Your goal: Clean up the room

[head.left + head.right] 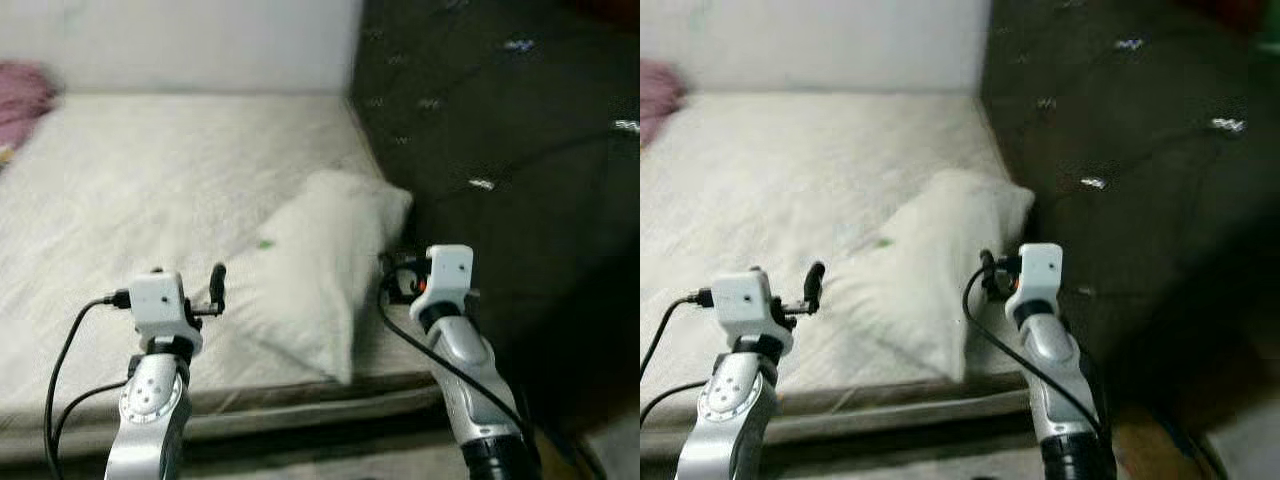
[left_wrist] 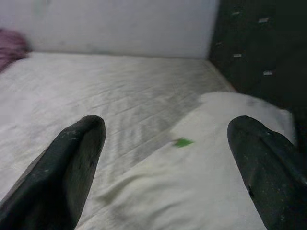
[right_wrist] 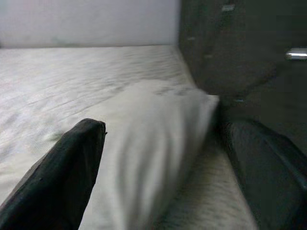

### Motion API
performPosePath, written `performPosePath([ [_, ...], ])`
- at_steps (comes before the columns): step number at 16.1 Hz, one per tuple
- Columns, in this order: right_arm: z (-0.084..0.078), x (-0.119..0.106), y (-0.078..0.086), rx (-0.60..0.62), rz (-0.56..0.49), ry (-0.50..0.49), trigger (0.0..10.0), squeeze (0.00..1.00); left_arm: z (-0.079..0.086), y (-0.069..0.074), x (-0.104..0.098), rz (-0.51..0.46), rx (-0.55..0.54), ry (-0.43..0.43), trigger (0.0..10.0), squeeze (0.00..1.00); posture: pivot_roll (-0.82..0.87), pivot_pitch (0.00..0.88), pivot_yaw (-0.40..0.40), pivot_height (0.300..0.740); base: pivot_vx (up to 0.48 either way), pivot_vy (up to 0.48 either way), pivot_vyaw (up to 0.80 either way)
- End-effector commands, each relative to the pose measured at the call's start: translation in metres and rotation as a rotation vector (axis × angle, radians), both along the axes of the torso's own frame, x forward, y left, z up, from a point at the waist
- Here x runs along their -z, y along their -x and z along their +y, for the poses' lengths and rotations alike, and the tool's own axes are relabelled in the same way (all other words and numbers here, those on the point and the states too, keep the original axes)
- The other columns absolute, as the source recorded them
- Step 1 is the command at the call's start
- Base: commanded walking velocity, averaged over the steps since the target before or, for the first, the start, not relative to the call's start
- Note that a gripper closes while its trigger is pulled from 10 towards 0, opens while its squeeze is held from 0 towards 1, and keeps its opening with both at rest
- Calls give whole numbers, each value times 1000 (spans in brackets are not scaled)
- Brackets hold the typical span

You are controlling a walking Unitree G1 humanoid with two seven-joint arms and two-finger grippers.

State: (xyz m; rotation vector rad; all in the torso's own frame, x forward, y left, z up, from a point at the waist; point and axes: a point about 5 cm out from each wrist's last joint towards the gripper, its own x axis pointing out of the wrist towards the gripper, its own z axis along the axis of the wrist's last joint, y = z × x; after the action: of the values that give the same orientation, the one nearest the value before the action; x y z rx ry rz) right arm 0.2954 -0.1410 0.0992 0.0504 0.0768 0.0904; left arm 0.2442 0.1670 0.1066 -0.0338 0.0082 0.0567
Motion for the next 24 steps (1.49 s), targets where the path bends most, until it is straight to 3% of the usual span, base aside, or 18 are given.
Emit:
performPosePath([
  [1,-4,-1,-1,20,-8,7,10000,0,-3,-1,-4,-17,20,5,10000,0,2,62,-20,740,307,0,0],
  [16,-6,0,-1,30,-6,5,10000,0,-1,0,-1,-7,-23,14,10000,0,3,73,-22,740,41,0,0],
  [19,-5,-1,-2,28,-9,3,10000,0,-7,0,-5,-30,40,26,10000,0,0,74,-20,740,0,0,-208],
  [24,-5,-2,-2,30,-13,2,10000,0,-8,0,-5,-32,50,35,10000,0,-3,77,-19,740,200,0,-364],
])
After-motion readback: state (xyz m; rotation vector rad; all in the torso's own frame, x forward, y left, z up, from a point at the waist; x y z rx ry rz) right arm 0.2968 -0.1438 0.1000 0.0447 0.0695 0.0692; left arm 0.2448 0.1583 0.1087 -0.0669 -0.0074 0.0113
